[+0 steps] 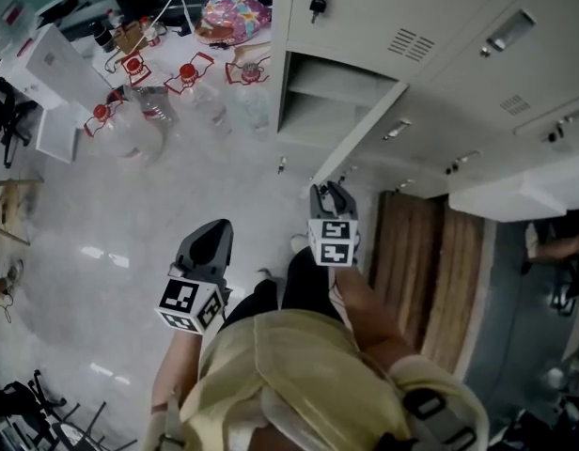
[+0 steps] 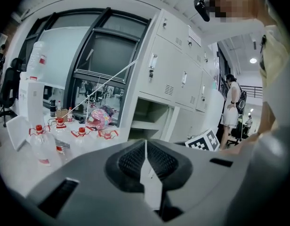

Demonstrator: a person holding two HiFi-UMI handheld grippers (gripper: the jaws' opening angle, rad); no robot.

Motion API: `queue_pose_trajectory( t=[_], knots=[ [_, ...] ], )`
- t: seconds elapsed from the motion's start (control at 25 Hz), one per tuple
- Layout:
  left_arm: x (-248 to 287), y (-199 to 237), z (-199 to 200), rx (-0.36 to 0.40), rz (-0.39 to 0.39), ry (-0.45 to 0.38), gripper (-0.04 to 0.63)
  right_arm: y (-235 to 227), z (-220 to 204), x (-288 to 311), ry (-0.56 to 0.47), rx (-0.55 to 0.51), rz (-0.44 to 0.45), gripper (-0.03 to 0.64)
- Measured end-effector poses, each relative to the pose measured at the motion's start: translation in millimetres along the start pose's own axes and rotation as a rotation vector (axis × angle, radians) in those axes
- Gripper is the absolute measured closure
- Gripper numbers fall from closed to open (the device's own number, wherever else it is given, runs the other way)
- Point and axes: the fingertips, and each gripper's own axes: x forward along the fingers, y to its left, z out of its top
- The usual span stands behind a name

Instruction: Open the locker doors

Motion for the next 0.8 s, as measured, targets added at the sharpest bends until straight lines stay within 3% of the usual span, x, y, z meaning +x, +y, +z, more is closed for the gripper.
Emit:
queue_pose_trajectory(
  t=[0.4, 0.8],
  knots=[
    [-14, 2, 1, 0.036, -0.088, -0.029, 0.589, -29, -20, -36, -0.014, 0.069, -0.211, 0.509],
    [8, -29, 12, 0.064, -0.166, -0.029, 0.589, -63, -38, -63, 0.022, 0.092, -0.263, 0.509]
  ],
)
